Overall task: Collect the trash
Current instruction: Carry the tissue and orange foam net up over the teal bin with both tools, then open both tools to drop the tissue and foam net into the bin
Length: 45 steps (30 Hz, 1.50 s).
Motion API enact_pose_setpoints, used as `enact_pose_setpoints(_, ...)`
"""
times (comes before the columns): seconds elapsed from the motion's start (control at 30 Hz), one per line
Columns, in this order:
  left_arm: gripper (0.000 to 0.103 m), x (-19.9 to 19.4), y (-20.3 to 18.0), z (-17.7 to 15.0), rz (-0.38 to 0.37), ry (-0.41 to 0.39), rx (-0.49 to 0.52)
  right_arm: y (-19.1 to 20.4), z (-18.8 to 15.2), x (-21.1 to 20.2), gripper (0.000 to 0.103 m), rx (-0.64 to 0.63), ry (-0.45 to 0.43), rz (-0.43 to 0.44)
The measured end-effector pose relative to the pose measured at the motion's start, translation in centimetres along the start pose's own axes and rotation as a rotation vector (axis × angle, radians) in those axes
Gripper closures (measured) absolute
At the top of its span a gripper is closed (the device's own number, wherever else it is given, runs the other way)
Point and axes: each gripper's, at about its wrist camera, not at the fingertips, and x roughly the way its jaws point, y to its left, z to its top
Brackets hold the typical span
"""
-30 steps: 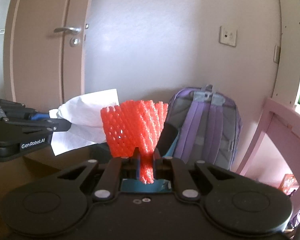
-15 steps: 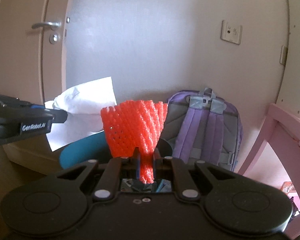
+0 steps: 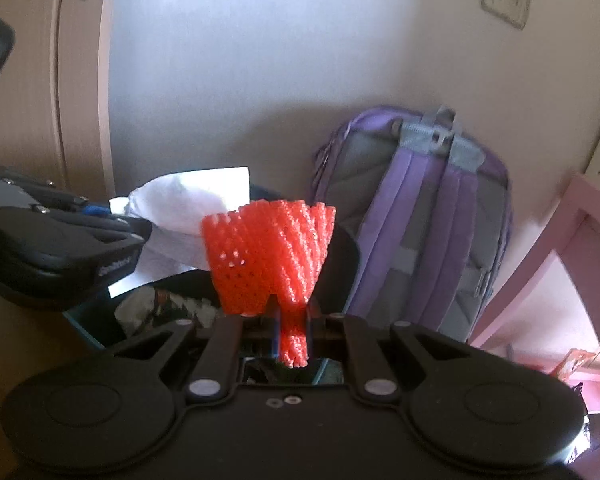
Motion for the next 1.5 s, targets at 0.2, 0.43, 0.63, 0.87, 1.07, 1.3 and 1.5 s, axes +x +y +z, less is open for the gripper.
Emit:
enact_pose_setpoints(0.2,0.091,2.5,-0.7,-0.2,0.007,0.084,0.028,0.1,-0.2,1.6,0.089,-0.004,0.05,0.041)
enact_pose_setpoints(0.43,0.09,4.0,-1.6,-0.7,0.005,0.161,0.067,0.2,-0.6,2.0,0.083,-0.017,0.065,0.065)
enact_pose_setpoints(0.63,0.054,3.9,-2.0,-1.1,0.019,0.181,0.071,-0.3,-0.9,1.5,0.072,0.008,0.06,0.086)
enact_pose_setpoints(0.87,0.038,1.5,-2.1,-1.4,0.028,0.126,0.064,-0.8,-1.2,-0.5,0.068,0.015,0.016,0.089)
enact_pose_setpoints(1.07,0.033,-1.4,-2.1,-0.7,0.025,0.073,0.044,-1.4,-1.5,-3.5,0.065,0.024,-0.029,0.09)
enact_pose_setpoints(1.3,0.024,-7.4,-0.6,-1.7,0.038,-0.03,0.027,-2.9,-2.1,-8.1,0.058,0.081,-0.11,0.114)
enact_pose_setpoints(1.5,0.023,-12.2,0.3,-2.9,0.006,-0.097,-0.015,-3.5,-3.1,-12.2,0.051,0.124,-0.195,0.134)
